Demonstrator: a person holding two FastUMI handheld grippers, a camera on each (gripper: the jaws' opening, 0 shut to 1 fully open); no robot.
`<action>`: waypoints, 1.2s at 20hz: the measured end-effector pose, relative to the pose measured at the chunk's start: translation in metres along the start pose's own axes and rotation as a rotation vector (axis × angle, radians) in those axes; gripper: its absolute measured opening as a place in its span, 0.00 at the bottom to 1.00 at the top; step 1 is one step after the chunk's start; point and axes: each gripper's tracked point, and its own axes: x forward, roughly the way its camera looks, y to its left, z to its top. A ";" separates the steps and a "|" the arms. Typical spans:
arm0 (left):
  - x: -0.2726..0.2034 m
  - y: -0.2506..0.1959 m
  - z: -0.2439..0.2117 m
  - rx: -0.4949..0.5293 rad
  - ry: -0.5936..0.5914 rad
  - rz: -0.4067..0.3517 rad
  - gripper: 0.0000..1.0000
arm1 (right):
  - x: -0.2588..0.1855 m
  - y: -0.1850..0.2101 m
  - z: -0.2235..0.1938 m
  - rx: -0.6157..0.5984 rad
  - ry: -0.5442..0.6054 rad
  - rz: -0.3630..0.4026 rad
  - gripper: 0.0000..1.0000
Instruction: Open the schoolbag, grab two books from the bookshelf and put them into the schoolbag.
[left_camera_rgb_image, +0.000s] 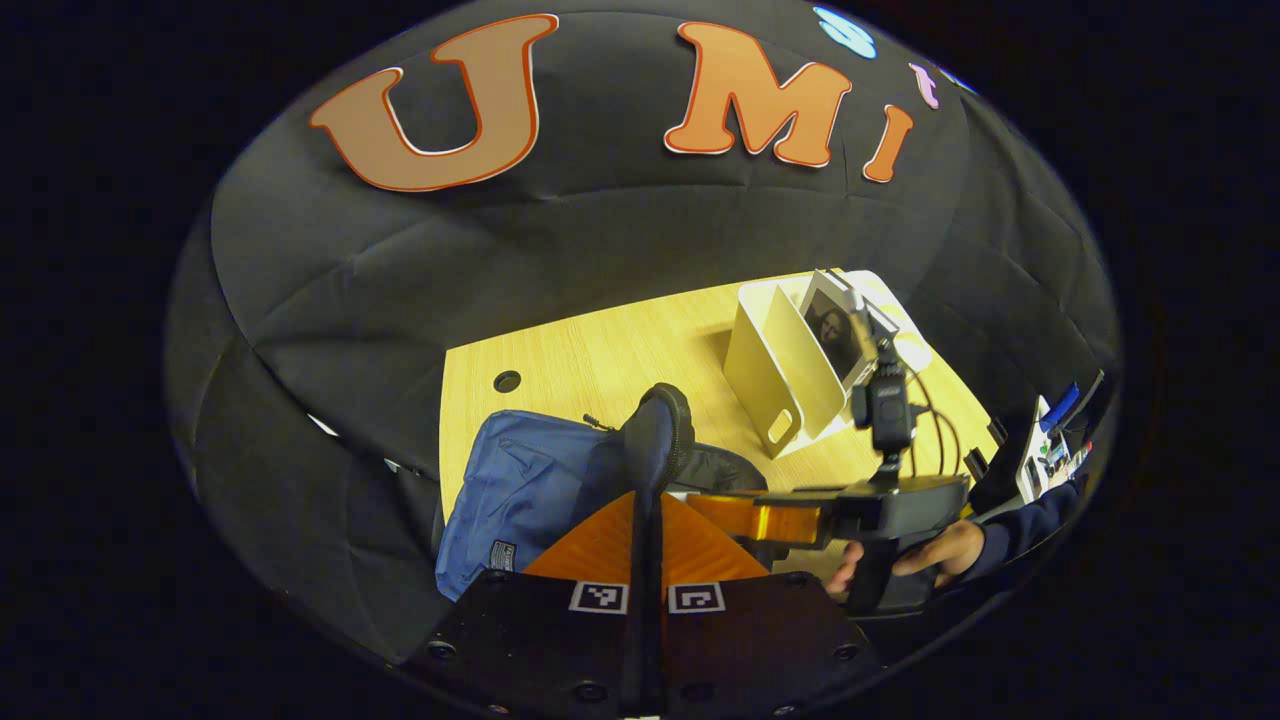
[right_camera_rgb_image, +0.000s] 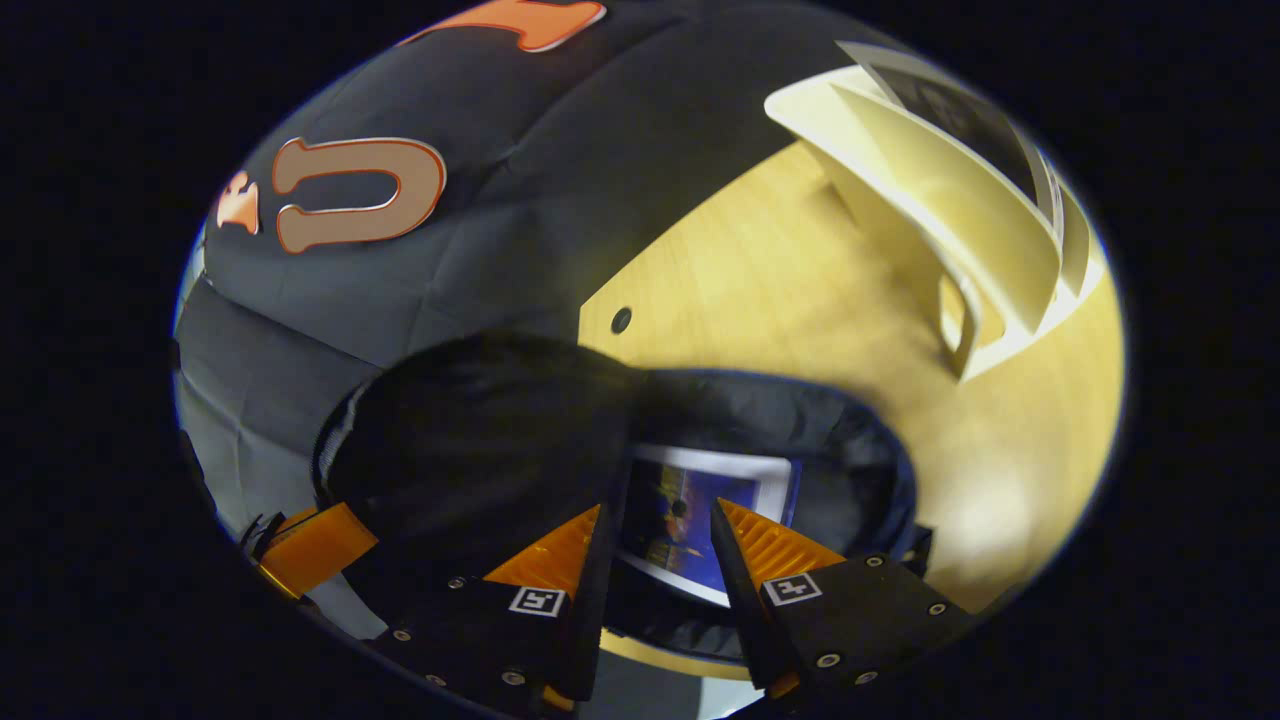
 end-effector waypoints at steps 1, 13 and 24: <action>0.001 -0.002 -0.001 0.002 0.002 -0.002 0.00 | -0.009 -0.005 0.011 -0.015 -0.020 -0.003 0.57; 0.016 -0.015 -0.009 -0.024 0.013 -0.005 0.01 | -0.111 -0.062 0.139 -0.369 -0.184 -0.266 0.43; 0.020 -0.017 -0.020 -0.092 -0.003 -0.009 0.01 | -0.166 -0.115 0.241 -0.555 -0.113 -0.564 0.82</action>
